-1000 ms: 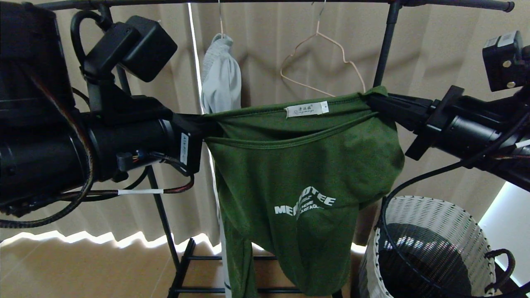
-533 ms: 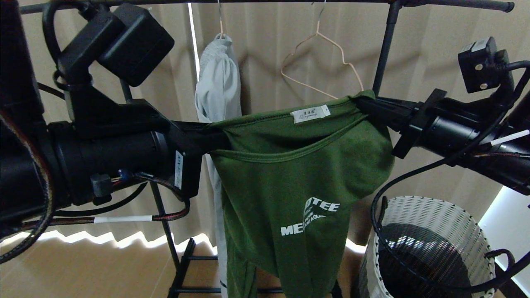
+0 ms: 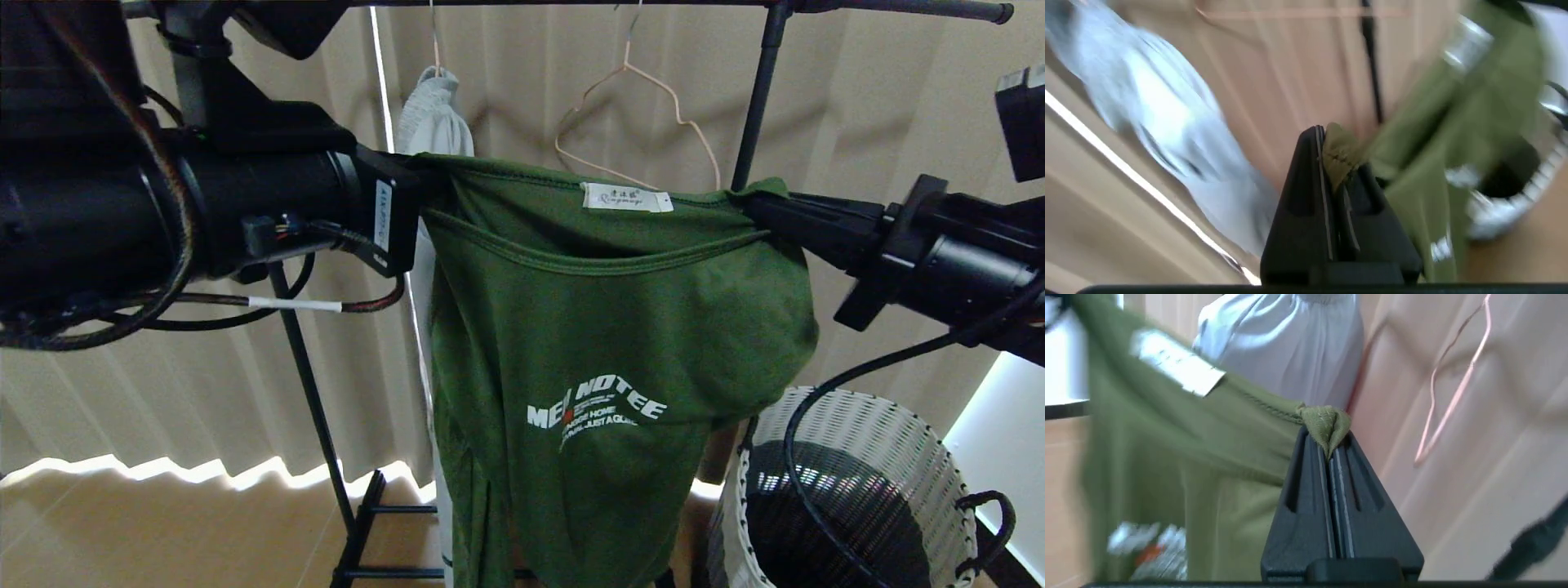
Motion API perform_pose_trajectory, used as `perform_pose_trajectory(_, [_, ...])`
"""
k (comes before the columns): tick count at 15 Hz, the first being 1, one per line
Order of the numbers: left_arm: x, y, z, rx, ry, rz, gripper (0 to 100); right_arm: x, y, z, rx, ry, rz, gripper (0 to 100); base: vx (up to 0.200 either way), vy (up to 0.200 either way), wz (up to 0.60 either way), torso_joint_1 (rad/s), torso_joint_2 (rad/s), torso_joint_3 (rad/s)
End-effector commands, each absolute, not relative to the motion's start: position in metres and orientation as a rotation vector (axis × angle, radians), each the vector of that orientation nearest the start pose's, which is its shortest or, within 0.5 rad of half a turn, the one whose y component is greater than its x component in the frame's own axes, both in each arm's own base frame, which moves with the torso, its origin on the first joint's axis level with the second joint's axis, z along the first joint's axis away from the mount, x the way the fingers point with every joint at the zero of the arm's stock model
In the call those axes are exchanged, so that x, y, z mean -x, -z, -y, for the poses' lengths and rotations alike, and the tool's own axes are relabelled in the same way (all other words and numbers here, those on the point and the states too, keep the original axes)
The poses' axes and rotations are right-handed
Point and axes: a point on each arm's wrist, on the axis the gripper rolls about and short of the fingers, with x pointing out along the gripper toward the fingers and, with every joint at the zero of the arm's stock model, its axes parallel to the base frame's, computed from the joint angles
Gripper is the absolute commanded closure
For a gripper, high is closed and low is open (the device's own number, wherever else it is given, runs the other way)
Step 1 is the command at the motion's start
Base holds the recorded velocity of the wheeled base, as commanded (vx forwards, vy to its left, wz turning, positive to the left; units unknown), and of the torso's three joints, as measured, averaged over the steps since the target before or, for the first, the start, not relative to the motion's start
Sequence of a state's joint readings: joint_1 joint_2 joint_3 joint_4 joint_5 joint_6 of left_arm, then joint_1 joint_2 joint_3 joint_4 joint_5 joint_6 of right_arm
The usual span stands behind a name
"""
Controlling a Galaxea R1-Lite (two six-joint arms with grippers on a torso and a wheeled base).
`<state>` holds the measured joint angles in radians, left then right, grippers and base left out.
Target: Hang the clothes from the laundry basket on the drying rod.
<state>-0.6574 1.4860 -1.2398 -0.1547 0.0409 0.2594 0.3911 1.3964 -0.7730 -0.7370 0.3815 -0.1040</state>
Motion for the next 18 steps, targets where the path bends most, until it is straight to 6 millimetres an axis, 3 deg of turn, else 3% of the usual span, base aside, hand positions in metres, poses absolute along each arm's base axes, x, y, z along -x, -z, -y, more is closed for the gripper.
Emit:
perform_pose_trajectory(1, [-0.237,-0.309,0.168,-0.294,0.594,-0.049,100,-0.187,-0.269,-0.086,0.097,-0.767,0.175,100,0.000,0.000,0.00,0.000,0.00,0.000])
perform_pose_trajectory(6, [-0.271,-0.297,0.188,-0.264,0.575,0.018,100,-0.160,-0.240,-0.098,0.094,-0.973,0.103,100,0.000,0.000,0.00,0.000,0.00,0.000])
perform_pose_trajectory(9, [-0.271,-0.300,0.188,-0.258,0.571,0.037,100,-0.156,-0.241,-0.101,0.097,-0.997,0.111,100,0.000,0.000,0.00,0.000,0.00,0.000])
perform_pose_trajectory(12, [-0.262,-0.304,0.181,-0.257,0.569,0.040,100,-0.162,-0.240,-0.097,0.117,-0.962,0.111,100,0.000,0.000,0.00,0.000,0.00,0.000])
perform_pose_trajectory(14, [-0.242,-0.309,0.169,-0.271,0.580,-0.001,100,-0.182,-0.247,-0.087,0.130,-0.872,0.120,100,0.000,0.000,0.00,0.000,0.00,0.000])
perform_pose_trajectory(18, [-0.209,-0.305,0.151,-0.299,0.608,-0.085,100,-0.215,-0.257,-0.095,0.126,-0.842,0.154,100,0.000,0.000,0.00,0.000,0.00,0.000])
